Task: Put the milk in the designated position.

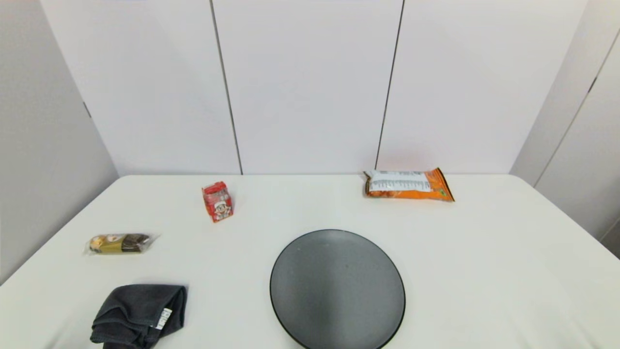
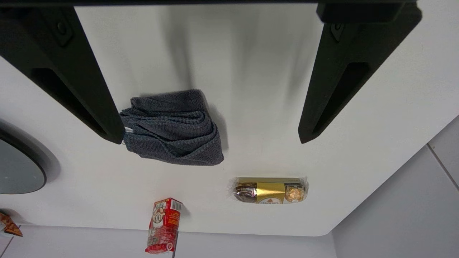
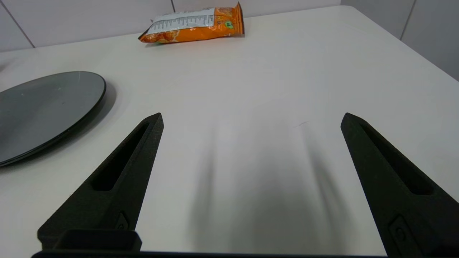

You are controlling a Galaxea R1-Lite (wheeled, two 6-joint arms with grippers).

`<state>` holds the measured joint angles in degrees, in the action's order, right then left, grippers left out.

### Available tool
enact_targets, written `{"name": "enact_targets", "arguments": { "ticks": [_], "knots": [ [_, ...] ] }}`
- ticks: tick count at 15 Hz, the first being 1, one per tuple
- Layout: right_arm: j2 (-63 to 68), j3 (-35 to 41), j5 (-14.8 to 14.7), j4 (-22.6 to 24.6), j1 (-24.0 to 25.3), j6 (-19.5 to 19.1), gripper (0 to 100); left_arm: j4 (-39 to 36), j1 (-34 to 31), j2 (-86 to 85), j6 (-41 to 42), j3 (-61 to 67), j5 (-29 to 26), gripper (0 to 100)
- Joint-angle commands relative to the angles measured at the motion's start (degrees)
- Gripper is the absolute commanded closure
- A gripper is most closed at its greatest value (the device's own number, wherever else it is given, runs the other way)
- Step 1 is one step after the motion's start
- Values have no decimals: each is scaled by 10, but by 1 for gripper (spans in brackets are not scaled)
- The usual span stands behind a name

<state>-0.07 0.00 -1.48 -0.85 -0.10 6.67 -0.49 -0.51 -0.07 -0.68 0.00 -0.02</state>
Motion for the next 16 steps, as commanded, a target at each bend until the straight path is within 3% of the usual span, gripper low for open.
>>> {"name": "enact_targets", "arguments": {
  "ticks": [1,8,10,16],
  "knots": [
    [1,0,0,0,0,0,0,0,0,1,0,0,0,0],
    [1,0,0,0,0,0,0,0,-1,10,2,-5,2,0],
    [1,0,0,0,0,0,0,0,-1,48,1,-59,2,0],
    [1,0,0,0,0,0,0,-94,-20,384,90,-224,-1,0]
  ]
}}
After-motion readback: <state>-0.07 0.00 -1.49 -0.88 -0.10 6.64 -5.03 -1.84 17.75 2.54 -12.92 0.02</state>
